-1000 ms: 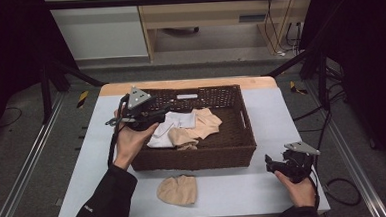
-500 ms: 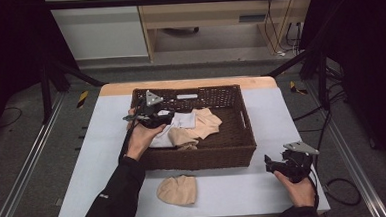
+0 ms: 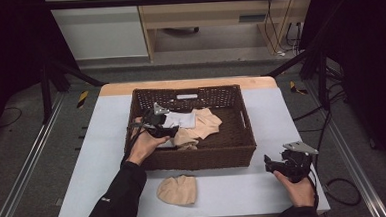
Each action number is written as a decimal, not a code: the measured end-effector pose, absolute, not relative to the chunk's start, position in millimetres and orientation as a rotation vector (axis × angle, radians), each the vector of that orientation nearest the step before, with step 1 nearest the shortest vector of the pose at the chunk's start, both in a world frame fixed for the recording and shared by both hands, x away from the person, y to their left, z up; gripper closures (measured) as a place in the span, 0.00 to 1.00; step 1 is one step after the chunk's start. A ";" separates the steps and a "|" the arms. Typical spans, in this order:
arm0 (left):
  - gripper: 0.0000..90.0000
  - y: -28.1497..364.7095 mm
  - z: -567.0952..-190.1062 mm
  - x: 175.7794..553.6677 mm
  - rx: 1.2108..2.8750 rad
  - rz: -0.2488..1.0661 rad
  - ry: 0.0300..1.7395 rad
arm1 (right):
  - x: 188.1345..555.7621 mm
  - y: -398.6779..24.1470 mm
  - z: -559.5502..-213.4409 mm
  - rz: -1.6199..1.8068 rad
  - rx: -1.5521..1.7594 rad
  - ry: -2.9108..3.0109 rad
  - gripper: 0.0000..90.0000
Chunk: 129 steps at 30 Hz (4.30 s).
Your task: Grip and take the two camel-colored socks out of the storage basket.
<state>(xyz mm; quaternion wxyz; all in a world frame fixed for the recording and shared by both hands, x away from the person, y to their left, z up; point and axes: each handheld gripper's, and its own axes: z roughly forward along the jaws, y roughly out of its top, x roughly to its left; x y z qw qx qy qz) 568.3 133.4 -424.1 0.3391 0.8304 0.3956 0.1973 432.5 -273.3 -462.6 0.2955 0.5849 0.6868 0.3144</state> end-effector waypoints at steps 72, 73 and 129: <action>0.94 144.6 -315.7 501.0 1.712 0.566 0.721 | 432.2 -275.8 -461.0 0.839 1.550 1.806 0.07; 0.94 145.3 -311.9 497.0 1.701 0.562 0.717 | 432.2 -275.8 -461.0 0.839 1.550 1.806 0.07; 0.94 163.5 -410.0 372.4 1.902 0.319 0.663 | 428.6 -274.3 -459.8 0.837 1.550 1.797 0.07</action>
